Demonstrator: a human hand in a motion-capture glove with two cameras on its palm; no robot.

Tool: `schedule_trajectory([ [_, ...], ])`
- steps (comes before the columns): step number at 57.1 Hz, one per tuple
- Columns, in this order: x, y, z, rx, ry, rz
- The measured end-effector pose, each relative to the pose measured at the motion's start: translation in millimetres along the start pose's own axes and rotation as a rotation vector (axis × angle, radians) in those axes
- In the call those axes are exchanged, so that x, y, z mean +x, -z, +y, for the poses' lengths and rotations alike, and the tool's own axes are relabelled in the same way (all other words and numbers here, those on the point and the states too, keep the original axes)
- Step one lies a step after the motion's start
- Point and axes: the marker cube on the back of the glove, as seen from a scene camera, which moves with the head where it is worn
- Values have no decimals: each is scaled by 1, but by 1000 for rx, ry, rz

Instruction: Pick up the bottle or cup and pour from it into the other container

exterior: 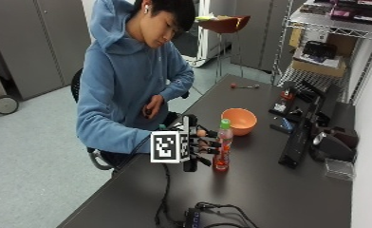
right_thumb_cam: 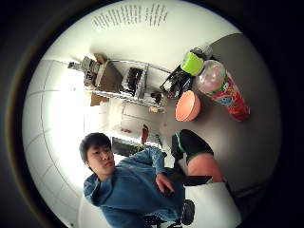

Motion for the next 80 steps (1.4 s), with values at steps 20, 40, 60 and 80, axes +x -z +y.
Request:
schedule_trajectory([
  [20, 9, -32, -15, -38, -34, -55],
  [40, 21, -60, -30, -47, -64, -99],
  [60, 21, -97, -45, -61, -37, -251],
  [80, 16, -113, -62, 148, 2, -385],
])
